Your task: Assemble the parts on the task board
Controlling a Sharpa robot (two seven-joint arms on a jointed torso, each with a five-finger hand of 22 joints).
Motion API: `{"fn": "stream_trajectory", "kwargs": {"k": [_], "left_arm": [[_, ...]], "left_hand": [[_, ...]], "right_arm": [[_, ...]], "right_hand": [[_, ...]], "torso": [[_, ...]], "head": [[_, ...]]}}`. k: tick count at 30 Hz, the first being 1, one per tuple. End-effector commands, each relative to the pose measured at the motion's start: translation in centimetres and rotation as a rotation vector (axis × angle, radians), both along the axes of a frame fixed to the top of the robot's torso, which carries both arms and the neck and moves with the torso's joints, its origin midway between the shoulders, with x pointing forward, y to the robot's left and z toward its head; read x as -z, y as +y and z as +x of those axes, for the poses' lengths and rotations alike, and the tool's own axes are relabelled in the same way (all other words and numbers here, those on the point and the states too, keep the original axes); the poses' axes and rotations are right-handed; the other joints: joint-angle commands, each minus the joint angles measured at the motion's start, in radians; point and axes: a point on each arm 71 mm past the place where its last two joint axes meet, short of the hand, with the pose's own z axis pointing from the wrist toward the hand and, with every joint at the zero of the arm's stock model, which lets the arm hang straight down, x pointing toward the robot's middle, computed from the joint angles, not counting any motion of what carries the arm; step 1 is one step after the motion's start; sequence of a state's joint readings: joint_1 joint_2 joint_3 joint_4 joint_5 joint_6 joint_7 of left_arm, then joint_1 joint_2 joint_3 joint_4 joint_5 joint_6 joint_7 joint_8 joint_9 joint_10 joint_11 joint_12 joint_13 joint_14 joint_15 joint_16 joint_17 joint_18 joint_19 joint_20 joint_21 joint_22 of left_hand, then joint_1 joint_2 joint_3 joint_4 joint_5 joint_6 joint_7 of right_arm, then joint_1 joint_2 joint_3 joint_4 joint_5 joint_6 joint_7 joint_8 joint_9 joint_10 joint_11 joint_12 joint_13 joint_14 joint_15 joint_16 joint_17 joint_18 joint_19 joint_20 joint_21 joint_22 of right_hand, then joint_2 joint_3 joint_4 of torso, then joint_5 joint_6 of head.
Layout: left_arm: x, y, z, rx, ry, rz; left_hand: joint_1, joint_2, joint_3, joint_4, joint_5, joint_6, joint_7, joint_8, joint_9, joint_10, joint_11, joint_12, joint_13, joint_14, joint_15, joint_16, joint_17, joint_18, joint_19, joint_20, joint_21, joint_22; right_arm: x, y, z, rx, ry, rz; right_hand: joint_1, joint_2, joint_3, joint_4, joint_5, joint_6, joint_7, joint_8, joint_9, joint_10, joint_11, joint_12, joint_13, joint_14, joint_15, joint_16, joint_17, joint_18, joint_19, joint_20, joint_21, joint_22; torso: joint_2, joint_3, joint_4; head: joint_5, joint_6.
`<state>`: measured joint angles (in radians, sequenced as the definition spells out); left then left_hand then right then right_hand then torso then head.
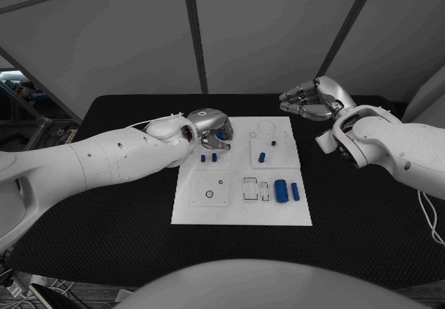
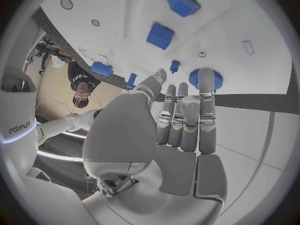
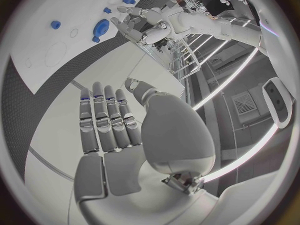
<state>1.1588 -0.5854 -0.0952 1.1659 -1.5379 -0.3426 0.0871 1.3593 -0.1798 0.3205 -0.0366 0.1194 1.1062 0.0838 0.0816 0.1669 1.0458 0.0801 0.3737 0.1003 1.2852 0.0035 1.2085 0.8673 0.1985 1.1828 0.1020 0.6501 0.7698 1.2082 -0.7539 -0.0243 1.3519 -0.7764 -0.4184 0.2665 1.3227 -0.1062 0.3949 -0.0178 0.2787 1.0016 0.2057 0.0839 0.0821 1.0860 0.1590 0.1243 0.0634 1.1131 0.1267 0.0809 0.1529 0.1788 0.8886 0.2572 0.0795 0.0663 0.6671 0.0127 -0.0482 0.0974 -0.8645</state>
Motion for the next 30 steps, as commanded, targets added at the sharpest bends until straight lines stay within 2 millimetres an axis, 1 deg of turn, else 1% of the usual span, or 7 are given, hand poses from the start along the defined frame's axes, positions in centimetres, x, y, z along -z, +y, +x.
{"fn": "stream_trajectory", "kwargs": {"k": [1, 4, 6, 13, 17, 18, 30], "left_arm": [[0.18, -0.32, 0.18, 0.002, 0.013, 0.030], [0.31, -0.54, 0.31, 0.005, 0.023, 0.037], [0.39, -0.68, 0.41, 0.007, 0.027, 0.040], [0.63, -0.83, 0.70, 0.008, 0.042, 0.054], [0.70, -0.84, 0.81, 0.007, 0.046, 0.058], [0.73, -0.85, 0.84, 0.006, 0.047, 0.059], [0.94, -0.95, 1.11, 0.008, 0.057, 0.069]], "left_hand": [[-0.002, 0.008, 0.006, -0.001, -0.003, 0.007, -0.002, 0.003, -0.003, 0.001, -0.006, 0.009, 0.001, 0.014, -0.001, 0.014, 0.014, -0.018, 0.007, 0.002, 0.011, 0.007], [-0.003, 0.009, 0.009, -0.001, -0.003, 0.010, -0.001, 0.003, -0.005, 0.002, -0.007, 0.012, 0.002, 0.021, -0.002, 0.026, 0.025, -0.019, 0.011, 0.001, 0.025, 0.020], [-0.003, 0.010, 0.010, -0.001, -0.003, 0.012, -0.001, 0.004, -0.006, 0.003, -0.008, 0.014, 0.002, 0.025, -0.002, 0.032, 0.032, -0.021, 0.016, 0.000, 0.039, 0.033], [-0.002, 0.012, 0.017, -0.004, -0.003, 0.017, 0.001, 0.006, -0.009, 0.007, -0.009, 0.019, 0.002, 0.037, -0.003, 0.053, 0.053, -0.027, 0.029, -0.001, 0.078, 0.069], [-0.002, 0.013, 0.019, -0.005, -0.003, 0.018, 0.002, 0.006, -0.011, 0.009, -0.009, 0.021, 0.001, 0.042, -0.004, 0.061, 0.061, -0.029, 0.035, -0.001, 0.094, 0.084], [-0.002, 0.013, 0.020, -0.005, -0.003, 0.018, 0.002, 0.006, -0.011, 0.009, -0.009, 0.021, 0.001, 0.044, -0.004, 0.063, 0.064, -0.030, 0.037, -0.001, 0.098, 0.087], [0.000, 0.023, 0.038, -0.007, -0.003, 0.028, 0.006, 0.008, -0.016, 0.020, -0.012, 0.027, 0.000, 0.058, -0.006, 0.087, 0.085, -0.036, 0.051, -0.002, 0.145, 0.132]], "right_arm": [[-0.15, 0.27, -0.04, -0.015, -0.008, -0.001], [-0.17, 0.31, -0.07, -0.015, -0.009, 0.000], [-0.18, 0.35, -0.08, -0.016, -0.010, 0.000], [-0.19, 0.38, -0.10, -0.016, -0.010, 0.001], [-0.21, 0.38, -0.13, -0.017, -0.011, 0.001], [-0.21, 0.40, -0.14, -0.017, -0.011, 0.002], [-0.21, 0.56, -0.13, -0.021, -0.011, 0.002]], "right_hand": [[0.003, -0.007, 0.003, -0.002, 0.000, 0.002, 0.008, -0.006, -0.001, -0.005, -0.001, -0.001, -0.001, -0.002, 0.001, 0.002, -0.001, 0.007, 0.006, 0.000, -0.004, 0.000], [0.003, -0.007, 0.003, -0.002, 0.001, 0.001, 0.009, -0.007, -0.002, -0.006, 0.000, -0.001, -0.001, -0.002, 0.001, 0.002, -0.002, 0.007, 0.006, 0.000, -0.005, 0.000], [0.003, -0.007, 0.003, -0.002, 0.001, 0.001, 0.009, -0.007, -0.002, -0.006, 0.000, -0.001, -0.001, -0.002, 0.001, 0.002, -0.002, 0.007, 0.006, 0.000, -0.005, 0.000], [0.003, -0.007, 0.003, -0.002, 0.001, 0.001, 0.009, -0.007, -0.002, -0.006, 0.000, -0.001, -0.001, -0.002, 0.001, 0.002, -0.002, 0.007, 0.006, 0.000, -0.005, 0.000], [0.003, -0.007, 0.003, -0.002, 0.001, 0.001, 0.009, -0.007, -0.002, -0.006, 0.000, -0.001, -0.001, -0.002, 0.001, 0.002, -0.002, 0.007, 0.006, 0.000, -0.005, 0.000], [0.002, -0.007, 0.004, -0.002, 0.002, 0.001, 0.010, -0.007, -0.002, -0.006, 0.001, -0.001, -0.001, -0.003, 0.002, 0.002, -0.002, 0.007, 0.006, 0.001, -0.005, 0.000], [0.002, -0.007, 0.004, -0.001, 0.003, 0.001, 0.010, -0.007, -0.002, -0.006, 0.001, -0.001, -0.001, -0.003, 0.002, 0.001, -0.002, 0.007, 0.006, 0.001, -0.005, 0.000]], "torso": [[-0.001, 0.0006, 0.0003], [0.001, 0.0006, -0.0009], [0.001, 0.0003, -0.0020], [0.000, 0.0005, -0.0015], [0.000, 0.0007, 0.0000], [0.000, 0.0003, 0.0003], [-0.001, 0.0000, -0.0001]], "head": [[0.003, 0.001], [0.006, 0.004], [0.006, 0.002], [0.004, 0.001], [0.001, 0.001], [0.000, -0.001], [0.003, -0.002]]}}
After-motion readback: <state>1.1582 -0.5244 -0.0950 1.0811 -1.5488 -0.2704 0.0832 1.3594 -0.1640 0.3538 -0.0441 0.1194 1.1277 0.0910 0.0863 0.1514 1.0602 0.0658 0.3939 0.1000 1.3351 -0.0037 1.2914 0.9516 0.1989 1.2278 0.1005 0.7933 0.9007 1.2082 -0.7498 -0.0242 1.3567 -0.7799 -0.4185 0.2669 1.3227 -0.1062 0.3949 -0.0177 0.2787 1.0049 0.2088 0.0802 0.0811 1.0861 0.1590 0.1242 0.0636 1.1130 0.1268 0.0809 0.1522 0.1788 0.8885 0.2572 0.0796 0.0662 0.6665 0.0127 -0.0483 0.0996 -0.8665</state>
